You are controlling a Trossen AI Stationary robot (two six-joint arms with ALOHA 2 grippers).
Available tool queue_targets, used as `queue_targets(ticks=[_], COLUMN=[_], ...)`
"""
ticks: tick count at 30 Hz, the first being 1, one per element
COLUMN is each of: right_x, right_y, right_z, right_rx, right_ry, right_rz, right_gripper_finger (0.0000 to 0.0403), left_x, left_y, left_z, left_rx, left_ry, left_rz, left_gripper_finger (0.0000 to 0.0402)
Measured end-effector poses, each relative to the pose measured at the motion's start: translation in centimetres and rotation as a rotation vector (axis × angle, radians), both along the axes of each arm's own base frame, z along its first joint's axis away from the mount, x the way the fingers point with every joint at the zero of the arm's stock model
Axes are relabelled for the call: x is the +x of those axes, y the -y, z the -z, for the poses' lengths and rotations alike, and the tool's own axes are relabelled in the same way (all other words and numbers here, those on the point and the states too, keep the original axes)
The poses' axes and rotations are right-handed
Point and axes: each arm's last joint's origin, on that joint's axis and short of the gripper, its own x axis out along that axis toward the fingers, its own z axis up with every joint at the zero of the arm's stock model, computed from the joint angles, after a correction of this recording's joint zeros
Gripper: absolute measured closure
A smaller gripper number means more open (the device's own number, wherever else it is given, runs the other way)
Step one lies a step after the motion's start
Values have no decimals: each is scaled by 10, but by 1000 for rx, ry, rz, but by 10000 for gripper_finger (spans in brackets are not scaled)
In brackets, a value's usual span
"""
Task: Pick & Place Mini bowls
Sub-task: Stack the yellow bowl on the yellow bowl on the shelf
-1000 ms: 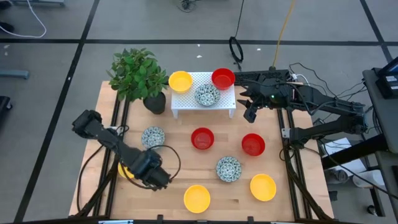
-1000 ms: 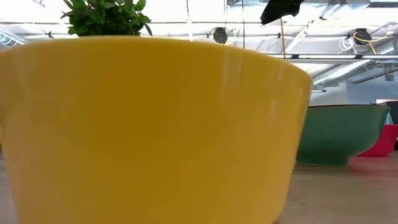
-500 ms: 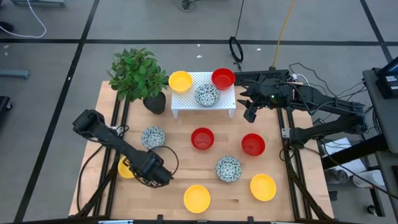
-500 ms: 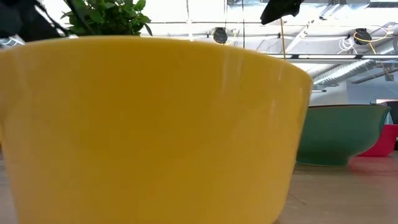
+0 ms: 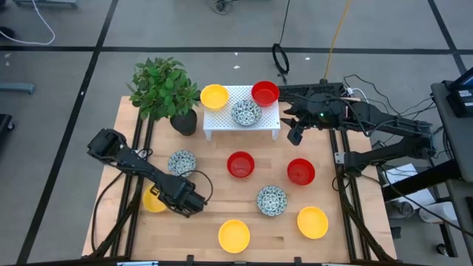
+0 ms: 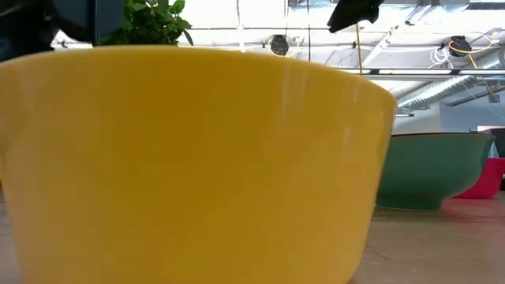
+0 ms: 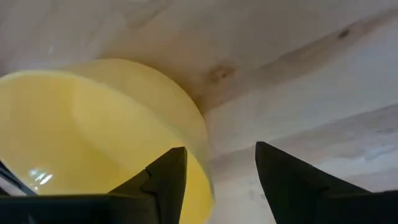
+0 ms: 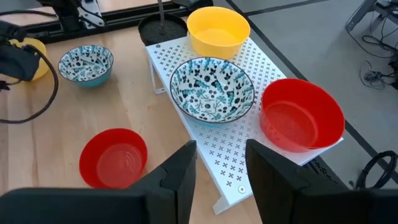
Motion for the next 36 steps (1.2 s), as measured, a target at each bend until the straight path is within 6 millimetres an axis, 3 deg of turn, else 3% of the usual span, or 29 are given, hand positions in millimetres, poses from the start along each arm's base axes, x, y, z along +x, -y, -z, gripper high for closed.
queue_targets(ticks=[5,13,20,25,30,36], right_x=[4,12,12,12,12,12], right_y=[1,2,2,2,2,2], right_z=[2,8,8,8,8,8], right_rx=[2,6,3,-13,-18,-18], right_ry=[-7,-34,-40,-47,-50,-50], right_rz=[0,0,-3,-16,-20,-20], right_gripper_finger=[277,277,277,277,277,277], left_x=[0,5,18,38,62,86], left_y=[-1,2,9,19,28,19], left_z=[1,1,-14,-46,-91,-147], left_rx=[-3,-33,-67,-122,-119,99], left_ry=[3,48,119,272,514,804], left_rz=[-4,-1,5,108,297,519], left_gripper_finger=[230,386,386,391,385,388])
